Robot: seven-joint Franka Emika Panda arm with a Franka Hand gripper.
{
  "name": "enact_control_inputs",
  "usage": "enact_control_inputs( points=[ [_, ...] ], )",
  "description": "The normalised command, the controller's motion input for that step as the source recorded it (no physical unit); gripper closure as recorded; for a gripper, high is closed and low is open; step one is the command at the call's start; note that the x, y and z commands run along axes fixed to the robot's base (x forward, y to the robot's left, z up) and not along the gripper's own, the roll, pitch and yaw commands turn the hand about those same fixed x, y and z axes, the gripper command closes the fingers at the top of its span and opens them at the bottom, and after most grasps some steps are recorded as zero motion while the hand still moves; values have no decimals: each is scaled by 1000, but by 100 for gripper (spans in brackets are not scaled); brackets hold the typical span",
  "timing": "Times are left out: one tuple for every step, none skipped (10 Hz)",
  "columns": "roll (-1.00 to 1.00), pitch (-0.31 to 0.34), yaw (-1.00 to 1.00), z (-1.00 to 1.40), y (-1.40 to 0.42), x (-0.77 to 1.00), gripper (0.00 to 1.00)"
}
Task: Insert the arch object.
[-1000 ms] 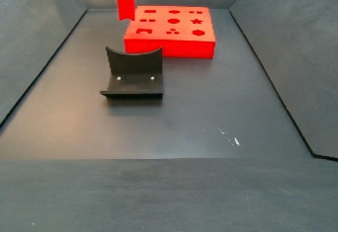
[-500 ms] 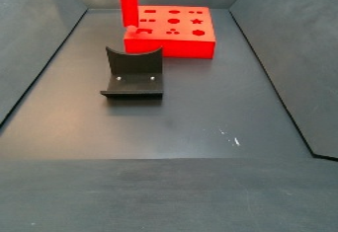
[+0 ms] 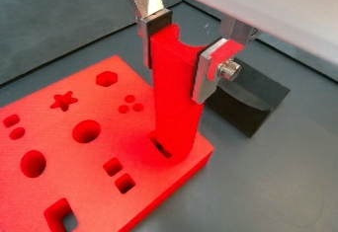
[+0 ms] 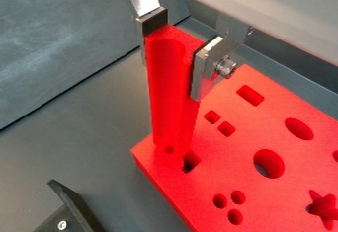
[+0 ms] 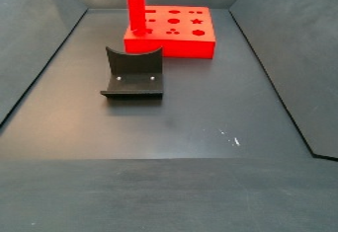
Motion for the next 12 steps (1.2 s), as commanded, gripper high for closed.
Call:
enact_control_inputs(
  points=[
    [26, 0, 0, 0, 0, 0, 100],
    [0, 0, -11, -26, 0, 0, 100],
    [-26, 0, -31, -109, 23, 0, 100],
    [-133, -53, 0, -6, 66, 0, 100],
    [-187, -93, -54, 0, 57, 0, 100],
    [-179, -104, -200, 0, 120, 69, 100],
    [-206, -101, -206, 0, 117, 74, 100],
    [-217, -103, -191, 0, 117, 66, 100],
    [-201, -93, -197, 0, 123, 63, 100],
    [-90, -61, -354, 0, 106, 94, 100],
    [-49, -39, -414, 0, 103, 111, 100],
    [-31, -24, -409, 0, 71, 151, 100]
  ],
)
